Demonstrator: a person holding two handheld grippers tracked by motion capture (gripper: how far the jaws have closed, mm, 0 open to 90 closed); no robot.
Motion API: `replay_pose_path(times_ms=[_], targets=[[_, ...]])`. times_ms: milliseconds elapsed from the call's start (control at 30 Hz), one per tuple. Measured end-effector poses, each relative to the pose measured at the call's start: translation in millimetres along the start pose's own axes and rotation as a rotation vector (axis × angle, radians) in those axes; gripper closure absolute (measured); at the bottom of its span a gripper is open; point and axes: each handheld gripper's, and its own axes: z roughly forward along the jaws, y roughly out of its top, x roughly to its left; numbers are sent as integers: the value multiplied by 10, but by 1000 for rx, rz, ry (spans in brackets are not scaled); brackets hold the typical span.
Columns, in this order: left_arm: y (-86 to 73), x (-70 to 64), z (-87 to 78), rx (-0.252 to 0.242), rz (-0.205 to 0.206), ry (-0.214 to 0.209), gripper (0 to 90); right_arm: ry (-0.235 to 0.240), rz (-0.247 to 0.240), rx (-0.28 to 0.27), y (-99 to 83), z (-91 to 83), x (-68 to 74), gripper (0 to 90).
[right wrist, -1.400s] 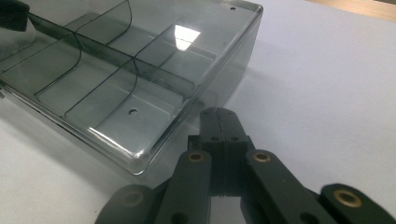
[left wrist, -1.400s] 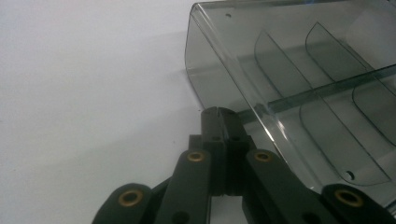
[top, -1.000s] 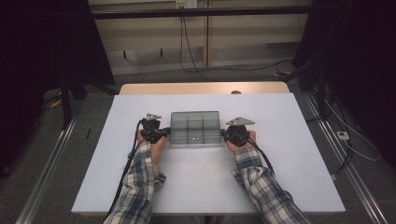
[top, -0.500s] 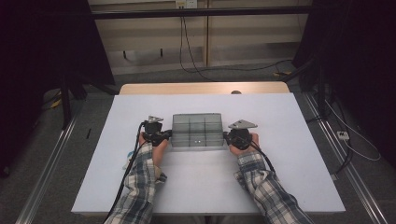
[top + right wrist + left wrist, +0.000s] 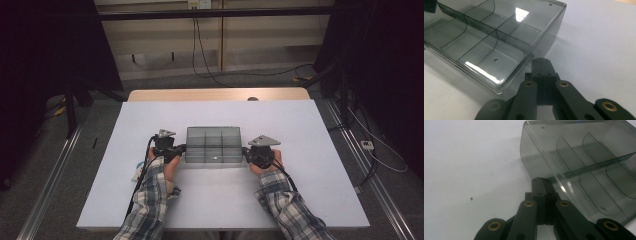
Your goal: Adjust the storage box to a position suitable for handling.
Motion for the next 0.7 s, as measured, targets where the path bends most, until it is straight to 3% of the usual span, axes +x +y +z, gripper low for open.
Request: replay_pose_path(times_ms=[200,633,700], targets=[[-69,-59,-55,0,-7,-16,900,-2,1,2,-36,-58,10,900],[-220,-218,-268,9,25,-54,900,12,3,4,-151,-234,31,900],[-253,-199,-294,8,8,-70,900,20,-6,6,-170,-266,64,900]])
